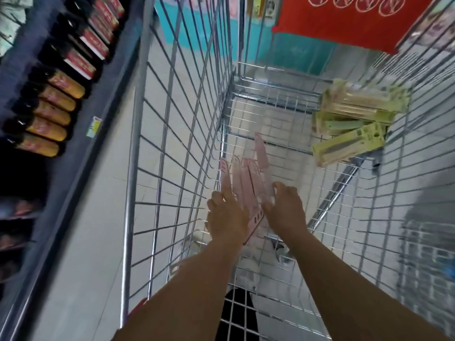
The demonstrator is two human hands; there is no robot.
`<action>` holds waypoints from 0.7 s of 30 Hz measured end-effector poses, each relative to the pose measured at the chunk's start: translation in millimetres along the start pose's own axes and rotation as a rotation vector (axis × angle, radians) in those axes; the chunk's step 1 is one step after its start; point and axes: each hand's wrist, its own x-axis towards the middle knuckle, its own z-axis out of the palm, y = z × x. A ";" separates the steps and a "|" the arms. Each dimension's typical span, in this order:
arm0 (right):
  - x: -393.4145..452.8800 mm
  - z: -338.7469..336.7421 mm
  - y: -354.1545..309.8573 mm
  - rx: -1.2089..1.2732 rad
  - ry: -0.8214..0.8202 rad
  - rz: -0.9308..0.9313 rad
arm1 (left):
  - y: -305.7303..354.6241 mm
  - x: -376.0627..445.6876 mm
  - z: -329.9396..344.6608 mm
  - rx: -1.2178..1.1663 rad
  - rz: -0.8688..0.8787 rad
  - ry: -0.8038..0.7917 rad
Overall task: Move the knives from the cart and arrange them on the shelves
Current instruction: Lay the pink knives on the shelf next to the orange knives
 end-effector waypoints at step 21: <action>12.4 -6.3 -13.5 -0.306 -0.007 -0.013 | -8.3 0.3 -24.8 0.037 -0.003 -0.004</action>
